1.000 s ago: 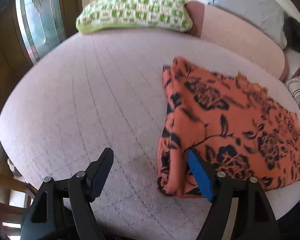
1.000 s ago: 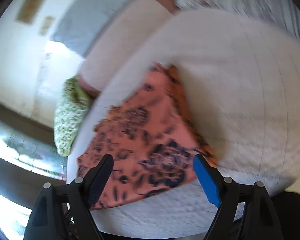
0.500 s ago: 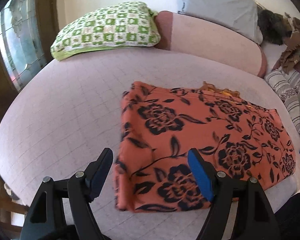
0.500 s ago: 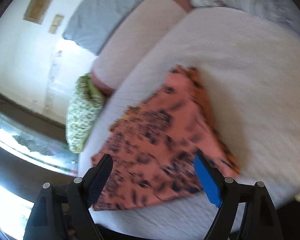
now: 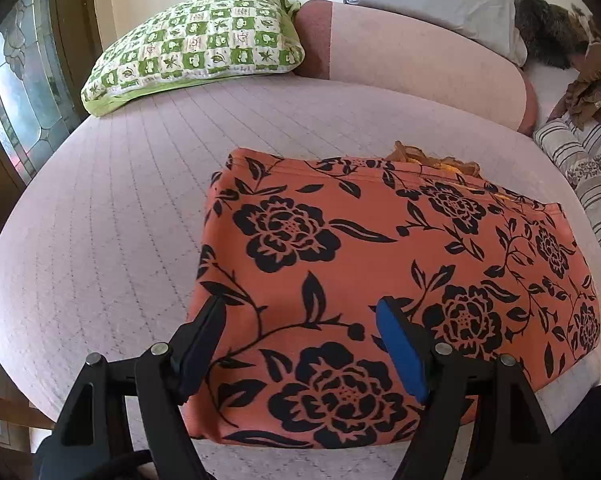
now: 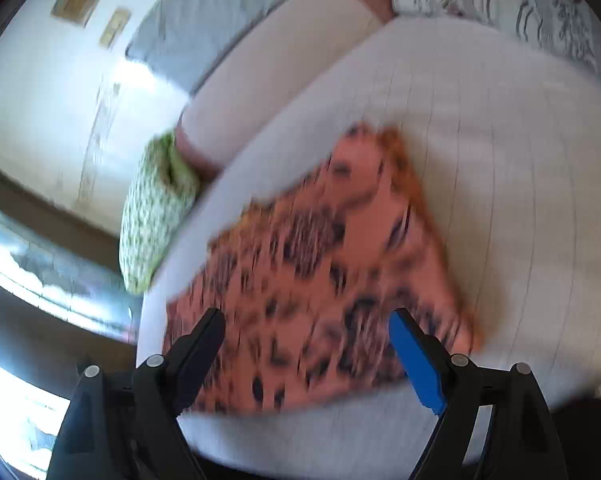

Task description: Fold small clothes

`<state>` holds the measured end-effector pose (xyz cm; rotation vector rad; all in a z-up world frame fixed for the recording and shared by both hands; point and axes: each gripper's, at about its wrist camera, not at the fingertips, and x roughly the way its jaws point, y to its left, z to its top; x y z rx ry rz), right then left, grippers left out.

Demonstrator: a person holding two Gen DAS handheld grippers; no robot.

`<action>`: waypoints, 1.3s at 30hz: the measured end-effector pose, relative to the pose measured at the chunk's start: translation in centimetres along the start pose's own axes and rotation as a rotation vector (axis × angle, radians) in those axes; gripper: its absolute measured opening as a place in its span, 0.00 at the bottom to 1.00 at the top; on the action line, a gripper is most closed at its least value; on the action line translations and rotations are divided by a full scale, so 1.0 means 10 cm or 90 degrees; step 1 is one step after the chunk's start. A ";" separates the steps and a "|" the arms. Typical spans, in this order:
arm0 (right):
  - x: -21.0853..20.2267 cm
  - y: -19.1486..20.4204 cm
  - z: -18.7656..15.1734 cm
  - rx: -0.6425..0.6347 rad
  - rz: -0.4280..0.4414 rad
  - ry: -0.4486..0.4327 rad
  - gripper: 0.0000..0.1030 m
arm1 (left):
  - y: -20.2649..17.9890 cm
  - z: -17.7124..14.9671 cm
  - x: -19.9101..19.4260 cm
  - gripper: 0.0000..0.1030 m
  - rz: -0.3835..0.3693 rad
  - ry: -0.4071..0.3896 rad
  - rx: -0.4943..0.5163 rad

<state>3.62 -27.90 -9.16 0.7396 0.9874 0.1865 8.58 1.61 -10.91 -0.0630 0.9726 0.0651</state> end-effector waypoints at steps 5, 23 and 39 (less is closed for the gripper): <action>0.18 -0.24 -0.32 0.077 -0.014 0.038 0.84 | 0.01 -0.01 -0.02 0.76 -0.006 0.009 -0.002; 0.08 -0.61 -0.06 0.177 -0.029 -0.020 0.84 | -0.02 0.05 -0.06 0.76 -0.019 0.004 -0.007; -0.03 -0.72 0.02 0.201 -0.099 -0.056 0.84 | -0.71 0.22 0.27 0.78 -0.046 -0.002 0.090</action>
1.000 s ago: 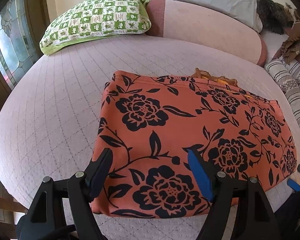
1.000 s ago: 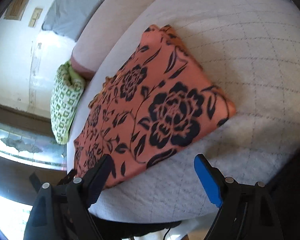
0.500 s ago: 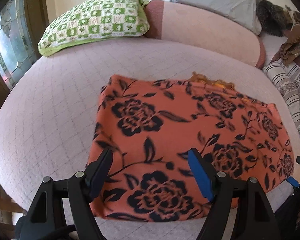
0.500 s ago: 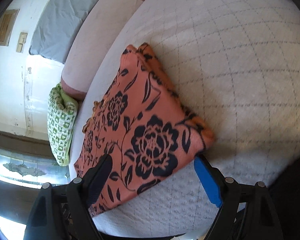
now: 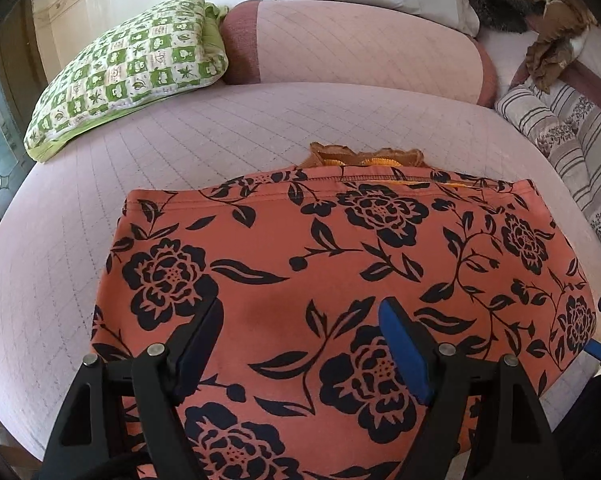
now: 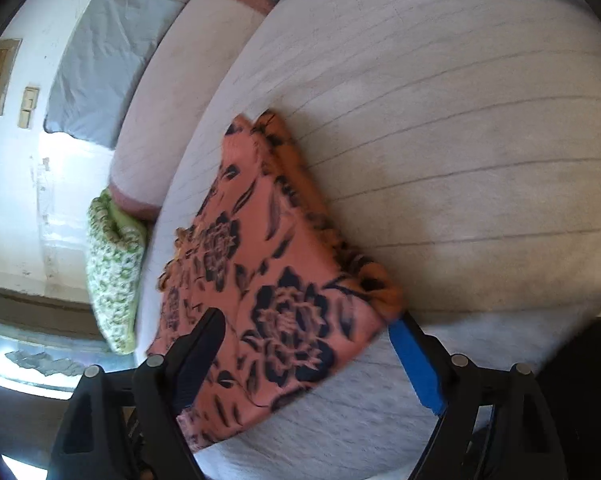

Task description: Fold small clothes

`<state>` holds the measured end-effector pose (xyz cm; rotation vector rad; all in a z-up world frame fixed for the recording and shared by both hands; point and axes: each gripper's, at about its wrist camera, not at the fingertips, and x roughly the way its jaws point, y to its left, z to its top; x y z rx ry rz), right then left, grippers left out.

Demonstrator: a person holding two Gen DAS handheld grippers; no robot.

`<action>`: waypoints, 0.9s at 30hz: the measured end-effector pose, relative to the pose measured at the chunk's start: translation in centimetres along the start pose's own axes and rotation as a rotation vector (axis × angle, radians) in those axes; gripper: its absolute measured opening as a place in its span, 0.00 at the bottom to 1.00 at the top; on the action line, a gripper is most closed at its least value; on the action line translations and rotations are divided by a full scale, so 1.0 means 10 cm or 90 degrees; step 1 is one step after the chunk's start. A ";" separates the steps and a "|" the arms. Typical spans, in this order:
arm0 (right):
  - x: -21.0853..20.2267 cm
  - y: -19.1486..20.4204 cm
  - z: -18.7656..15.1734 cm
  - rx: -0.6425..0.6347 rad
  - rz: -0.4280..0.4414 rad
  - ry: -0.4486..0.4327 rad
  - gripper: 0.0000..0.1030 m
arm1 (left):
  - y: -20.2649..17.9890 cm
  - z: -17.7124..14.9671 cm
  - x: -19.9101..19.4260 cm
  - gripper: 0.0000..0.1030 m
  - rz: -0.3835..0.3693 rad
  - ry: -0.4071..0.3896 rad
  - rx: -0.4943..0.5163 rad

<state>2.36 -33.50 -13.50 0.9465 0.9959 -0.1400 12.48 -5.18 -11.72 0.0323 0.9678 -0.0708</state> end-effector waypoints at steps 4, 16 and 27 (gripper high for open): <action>0.08 0.04 0.09 -0.032 0.016 0.007 0.85 | -0.03 0.02 0.04 0.78 0.006 0.011 -0.001; -0.03 0.32 -0.04 -0.206 -0.016 0.002 0.18 | -0.05 0.03 0.02 0.78 0.047 -0.008 0.005; -0.02 0.44 0.58 -0.252 0.019 -0.010 0.77 | 0.04 0.02 0.24 0.79 0.064 0.018 -0.017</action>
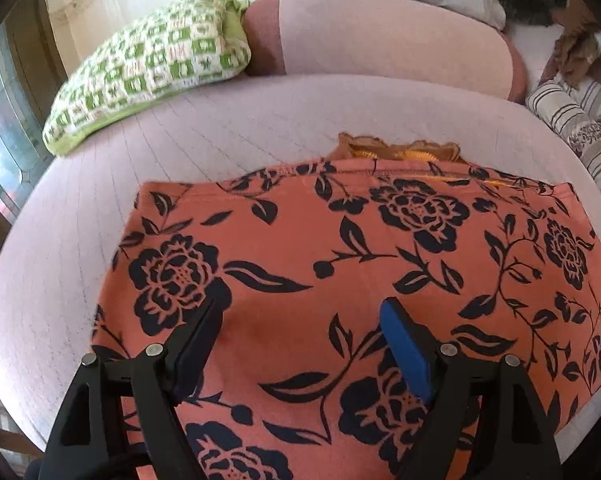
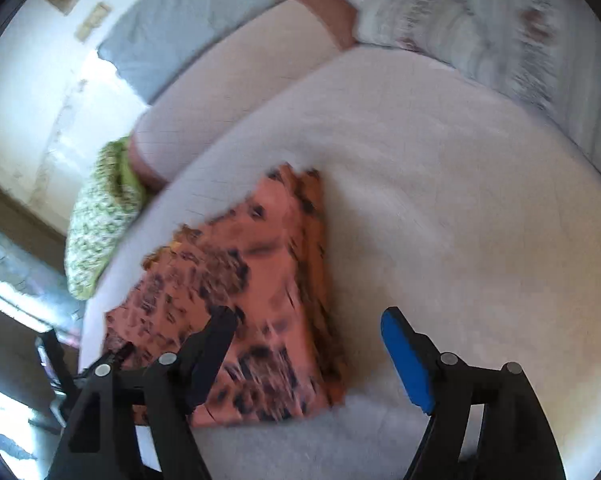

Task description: Fold small clothes

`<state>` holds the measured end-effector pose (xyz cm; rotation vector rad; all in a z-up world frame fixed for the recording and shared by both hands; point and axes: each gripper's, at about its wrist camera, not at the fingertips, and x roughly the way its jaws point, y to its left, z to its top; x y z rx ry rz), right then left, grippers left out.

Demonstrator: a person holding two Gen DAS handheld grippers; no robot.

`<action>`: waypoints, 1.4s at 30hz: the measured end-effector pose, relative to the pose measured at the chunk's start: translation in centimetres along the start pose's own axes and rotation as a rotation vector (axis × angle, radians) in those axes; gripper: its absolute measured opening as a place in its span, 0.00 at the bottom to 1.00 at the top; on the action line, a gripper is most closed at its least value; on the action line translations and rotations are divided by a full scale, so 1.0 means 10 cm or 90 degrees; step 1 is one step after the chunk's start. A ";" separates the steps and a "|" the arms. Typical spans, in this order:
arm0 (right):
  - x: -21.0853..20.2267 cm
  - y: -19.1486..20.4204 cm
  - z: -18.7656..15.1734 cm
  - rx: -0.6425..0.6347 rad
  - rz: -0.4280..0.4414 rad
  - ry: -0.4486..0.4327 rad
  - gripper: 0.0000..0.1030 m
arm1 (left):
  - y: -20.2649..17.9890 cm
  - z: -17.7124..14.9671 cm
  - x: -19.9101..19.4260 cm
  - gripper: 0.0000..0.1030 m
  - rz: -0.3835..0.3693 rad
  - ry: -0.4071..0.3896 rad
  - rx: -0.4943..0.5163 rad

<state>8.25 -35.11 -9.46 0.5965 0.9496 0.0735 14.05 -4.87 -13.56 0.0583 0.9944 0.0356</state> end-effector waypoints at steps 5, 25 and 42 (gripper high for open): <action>0.77 0.14 0.59 -0.050 -0.006 0.059 0.77 | 0.01 -0.04 0.07 0.82 0.001 -0.006 -0.004; 0.98 0.24 0.68 -0.046 -0.091 0.053 0.24 | 0.16 -0.09 0.10 0.91 -0.045 -0.018 -0.024; 0.73 0.22 0.25 -0.013 -0.053 0.068 0.50 | 0.59 -0.10 0.00 0.91 -0.051 -0.020 -0.055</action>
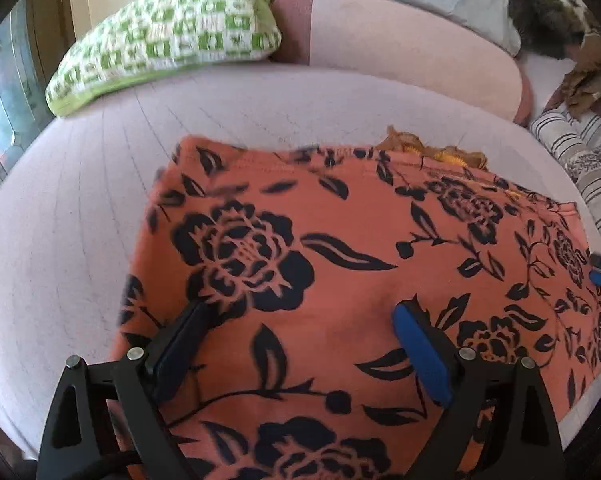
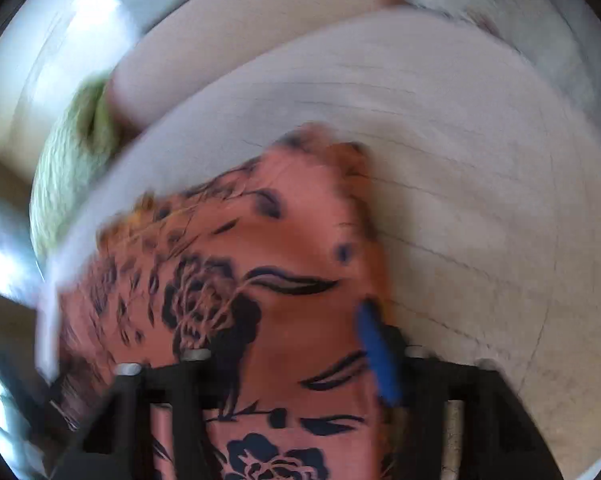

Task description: Fold small clothes

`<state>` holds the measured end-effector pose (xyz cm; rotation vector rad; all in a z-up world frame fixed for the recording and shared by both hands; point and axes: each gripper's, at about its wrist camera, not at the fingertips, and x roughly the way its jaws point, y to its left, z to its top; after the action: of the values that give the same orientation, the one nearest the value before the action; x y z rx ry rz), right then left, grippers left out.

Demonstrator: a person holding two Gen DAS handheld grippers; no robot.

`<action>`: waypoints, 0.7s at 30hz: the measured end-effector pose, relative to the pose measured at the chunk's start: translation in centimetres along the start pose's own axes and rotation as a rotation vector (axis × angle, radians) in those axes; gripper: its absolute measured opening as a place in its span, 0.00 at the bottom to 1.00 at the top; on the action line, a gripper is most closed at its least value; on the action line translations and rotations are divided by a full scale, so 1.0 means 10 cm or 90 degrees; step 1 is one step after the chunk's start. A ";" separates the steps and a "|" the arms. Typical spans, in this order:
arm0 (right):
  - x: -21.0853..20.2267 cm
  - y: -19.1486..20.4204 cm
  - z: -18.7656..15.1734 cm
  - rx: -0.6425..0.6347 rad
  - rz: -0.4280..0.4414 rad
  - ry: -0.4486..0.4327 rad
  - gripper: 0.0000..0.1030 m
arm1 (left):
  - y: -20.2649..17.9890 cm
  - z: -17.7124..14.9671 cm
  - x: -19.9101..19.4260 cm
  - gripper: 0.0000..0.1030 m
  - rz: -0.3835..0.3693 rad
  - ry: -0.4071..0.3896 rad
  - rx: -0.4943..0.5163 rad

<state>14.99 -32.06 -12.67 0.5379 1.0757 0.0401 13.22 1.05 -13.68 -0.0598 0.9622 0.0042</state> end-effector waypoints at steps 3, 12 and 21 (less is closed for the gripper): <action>-0.26 0.20 -0.03 -0.051 -0.011 -0.035 0.64 | 0.09 0.05 -0.30 0.91 -0.012 -0.059 -0.020; -0.21 0.11 -0.38 -0.028 0.017 -0.015 0.75 | 0.66 -0.27 -0.24 0.91 0.021 0.033 -0.137; -0.45 0.49 -0.66 -0.084 0.042 -0.035 0.75 | 1.00 -0.24 -0.41 0.63 -0.028 0.020 -0.165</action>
<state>8.28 -26.44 -9.16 0.4532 0.9943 0.1520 8.61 10.99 -12.23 -0.3207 0.9867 0.0880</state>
